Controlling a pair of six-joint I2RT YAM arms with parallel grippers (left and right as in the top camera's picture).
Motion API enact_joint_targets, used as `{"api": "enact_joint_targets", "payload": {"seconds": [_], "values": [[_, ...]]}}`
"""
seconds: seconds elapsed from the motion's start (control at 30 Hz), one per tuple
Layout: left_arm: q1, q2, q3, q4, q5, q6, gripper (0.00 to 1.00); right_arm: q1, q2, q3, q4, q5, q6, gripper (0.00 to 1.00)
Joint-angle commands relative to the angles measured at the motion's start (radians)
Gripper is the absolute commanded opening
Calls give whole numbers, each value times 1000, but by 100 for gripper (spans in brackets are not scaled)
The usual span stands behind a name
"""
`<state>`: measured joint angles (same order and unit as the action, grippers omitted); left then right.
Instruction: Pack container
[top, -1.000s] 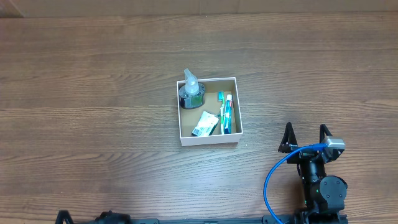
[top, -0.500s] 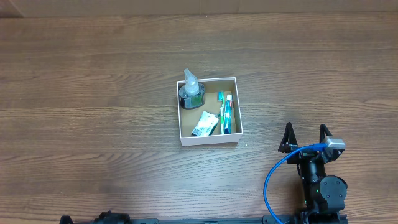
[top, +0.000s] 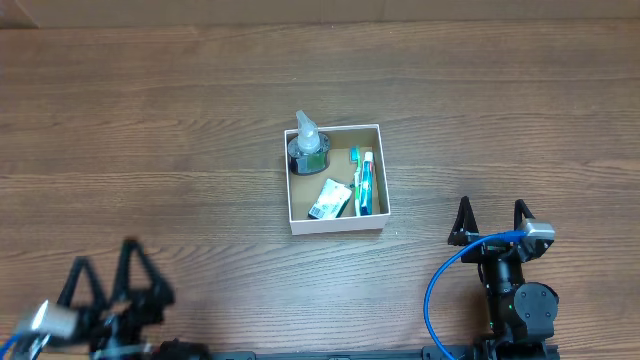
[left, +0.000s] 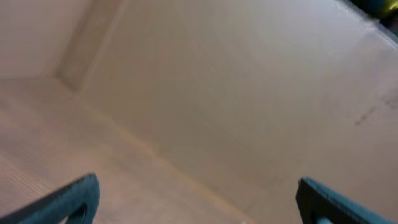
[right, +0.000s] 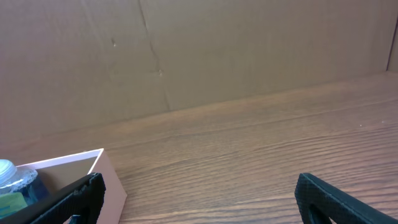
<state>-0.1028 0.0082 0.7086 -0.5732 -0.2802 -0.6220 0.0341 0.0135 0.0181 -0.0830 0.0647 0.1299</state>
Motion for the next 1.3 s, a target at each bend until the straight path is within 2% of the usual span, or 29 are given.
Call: {"api": "enact_joint_targets", "payload": {"seconds": [0.0, 0.1, 0.2, 0.3, 0.47, 0.8, 1.27], "values": [[5, -4, -175, 196, 147, 24, 100, -4, -11, -10, 5, -3, -7, 100], [5, -4, -304, 380, 197, 28, 100, -4, -11, -10, 5, -3, -7, 100], [4, -4, -407, 533, 234, 95, 100, -4, -11, -10, 5, -3, -7, 100], [4, -4, -466, 603, 248, 143, 100, -4, -11, -10, 5, -3, -7, 100], [4, -4, -527, 627, 247, 155, 100, -4, -11, -10, 5, -3, -7, 100], [4, -5, -706, 788, 244, 154, 100, -4, -11, -10, 5, -3, -7, 100], [4, -5, -704, 689, 198, 246, 100, -4, -11, -10, 5, -3, -7, 100]]}}
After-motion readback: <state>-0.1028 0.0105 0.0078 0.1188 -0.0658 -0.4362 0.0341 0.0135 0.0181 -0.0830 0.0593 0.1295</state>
